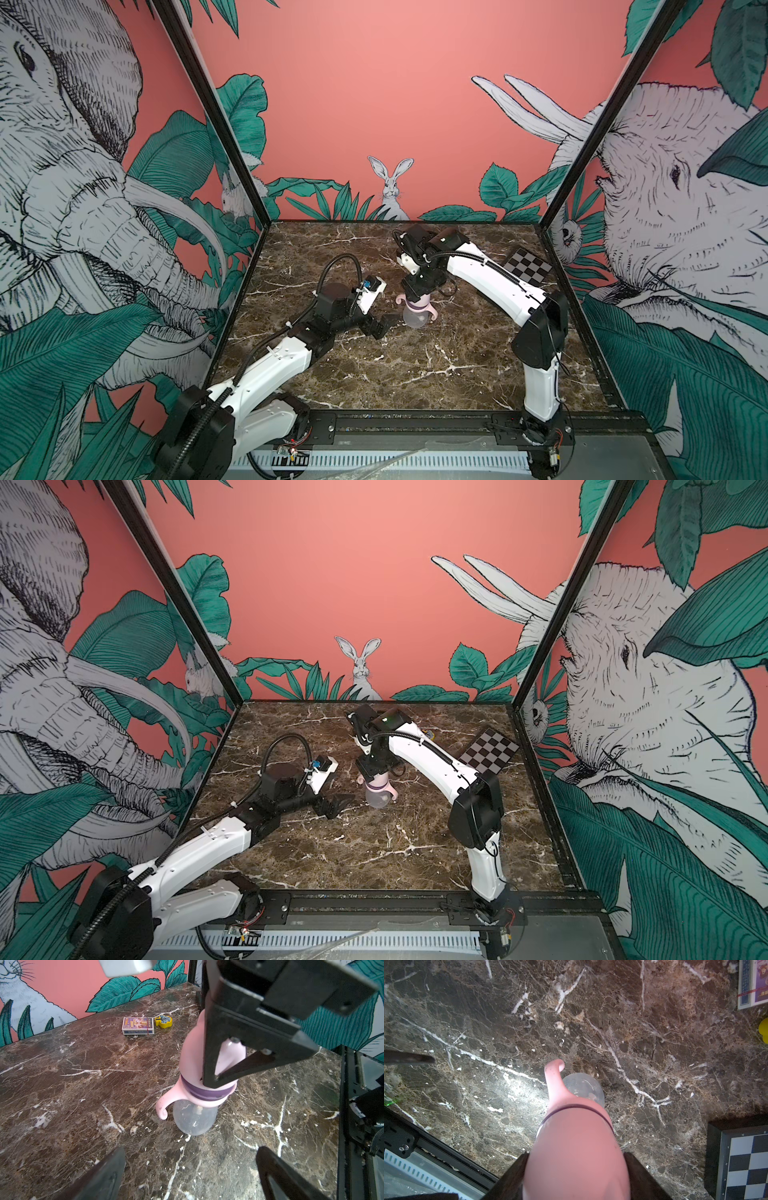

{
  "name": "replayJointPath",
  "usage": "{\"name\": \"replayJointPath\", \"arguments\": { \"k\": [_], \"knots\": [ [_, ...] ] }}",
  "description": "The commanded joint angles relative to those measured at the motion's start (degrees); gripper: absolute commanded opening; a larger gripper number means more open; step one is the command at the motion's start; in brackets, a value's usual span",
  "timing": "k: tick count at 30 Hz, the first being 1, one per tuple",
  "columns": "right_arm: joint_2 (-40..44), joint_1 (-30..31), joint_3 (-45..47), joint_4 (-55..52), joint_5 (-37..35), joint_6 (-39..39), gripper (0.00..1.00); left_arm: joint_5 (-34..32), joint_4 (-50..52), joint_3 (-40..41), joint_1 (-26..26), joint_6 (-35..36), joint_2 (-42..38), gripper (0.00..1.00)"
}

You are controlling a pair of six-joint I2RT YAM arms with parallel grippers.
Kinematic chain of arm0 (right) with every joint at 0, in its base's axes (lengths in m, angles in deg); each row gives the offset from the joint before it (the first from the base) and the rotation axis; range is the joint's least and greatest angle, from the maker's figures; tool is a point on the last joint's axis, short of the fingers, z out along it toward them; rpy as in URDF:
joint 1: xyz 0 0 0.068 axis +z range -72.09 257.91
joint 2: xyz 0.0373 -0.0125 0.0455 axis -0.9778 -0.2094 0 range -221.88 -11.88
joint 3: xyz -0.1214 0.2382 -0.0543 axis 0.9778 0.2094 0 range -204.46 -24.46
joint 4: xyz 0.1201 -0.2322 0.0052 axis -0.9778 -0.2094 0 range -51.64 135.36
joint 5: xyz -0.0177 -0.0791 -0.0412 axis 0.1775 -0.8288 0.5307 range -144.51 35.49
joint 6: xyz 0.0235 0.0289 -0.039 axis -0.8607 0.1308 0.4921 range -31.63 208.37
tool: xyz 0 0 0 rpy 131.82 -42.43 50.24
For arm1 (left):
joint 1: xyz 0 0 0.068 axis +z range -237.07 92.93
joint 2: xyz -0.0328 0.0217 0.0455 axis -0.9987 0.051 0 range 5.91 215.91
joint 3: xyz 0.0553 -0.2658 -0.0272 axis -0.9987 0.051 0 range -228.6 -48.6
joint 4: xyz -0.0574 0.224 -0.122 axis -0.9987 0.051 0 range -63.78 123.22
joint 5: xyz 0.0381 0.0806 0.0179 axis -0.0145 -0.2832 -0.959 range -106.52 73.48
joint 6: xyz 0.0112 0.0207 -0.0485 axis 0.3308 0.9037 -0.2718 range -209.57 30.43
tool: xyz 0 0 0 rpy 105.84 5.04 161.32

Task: Assemble the baby bottles
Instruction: Close the lid on the baby bottle.

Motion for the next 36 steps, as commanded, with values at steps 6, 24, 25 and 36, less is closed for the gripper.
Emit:
{"name": "replayJointPath", "arguments": {
  "k": [6,24,25,36],
  "knots": [
    [2.8,1.1,6.5,3.9,-2.7,-1.1,0.67,0.2,0.3,-0.4,0.4,0.9,0.5,1.00],
    [9.8,1.0,18.5,14.4,-2.8,-2.2,0.66,0.2,0.6,-0.7,0.3,1.1,0.8,1.00],
    [9.8,1.1,18.8,14.6,-2.5,-1.9,0.66,0.2,0.6,-0.7,0.4,1.1,0.8,1.00],
    [9.1,2.3,19.6,14.0,-3.0,-1.1,0.67,0.2,0.6,-0.8,0.4,1.1,0.9,0.99]
  ]
}}
